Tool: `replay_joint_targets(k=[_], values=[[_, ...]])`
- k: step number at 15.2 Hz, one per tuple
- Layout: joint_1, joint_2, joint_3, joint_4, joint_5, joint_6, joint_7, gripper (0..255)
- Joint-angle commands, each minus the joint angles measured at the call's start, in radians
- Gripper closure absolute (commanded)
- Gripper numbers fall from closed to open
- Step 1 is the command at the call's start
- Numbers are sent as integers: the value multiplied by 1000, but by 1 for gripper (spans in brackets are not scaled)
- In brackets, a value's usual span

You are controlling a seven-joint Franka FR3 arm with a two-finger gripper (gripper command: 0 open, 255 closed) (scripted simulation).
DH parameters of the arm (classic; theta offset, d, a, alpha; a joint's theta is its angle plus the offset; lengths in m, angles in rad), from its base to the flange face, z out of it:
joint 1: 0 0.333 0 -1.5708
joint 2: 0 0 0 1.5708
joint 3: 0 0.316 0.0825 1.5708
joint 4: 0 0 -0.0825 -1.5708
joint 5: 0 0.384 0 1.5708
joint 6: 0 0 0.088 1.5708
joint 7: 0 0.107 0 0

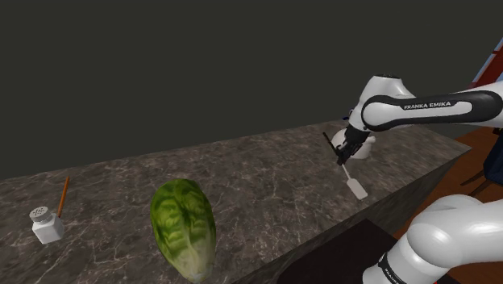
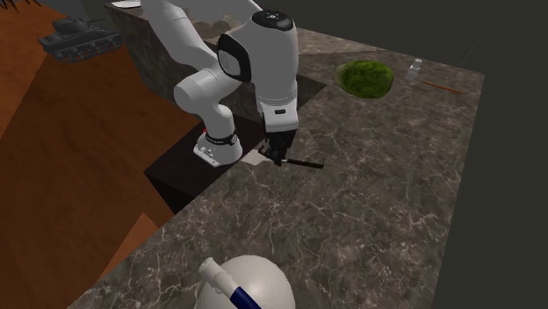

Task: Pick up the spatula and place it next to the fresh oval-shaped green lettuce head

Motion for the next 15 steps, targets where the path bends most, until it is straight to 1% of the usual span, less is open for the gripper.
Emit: replay_joint_targets(k=[1,15], values=[[2,-8,4,23,4,-32,1,255],[9,-49,26,187,22,-236,0,255]])
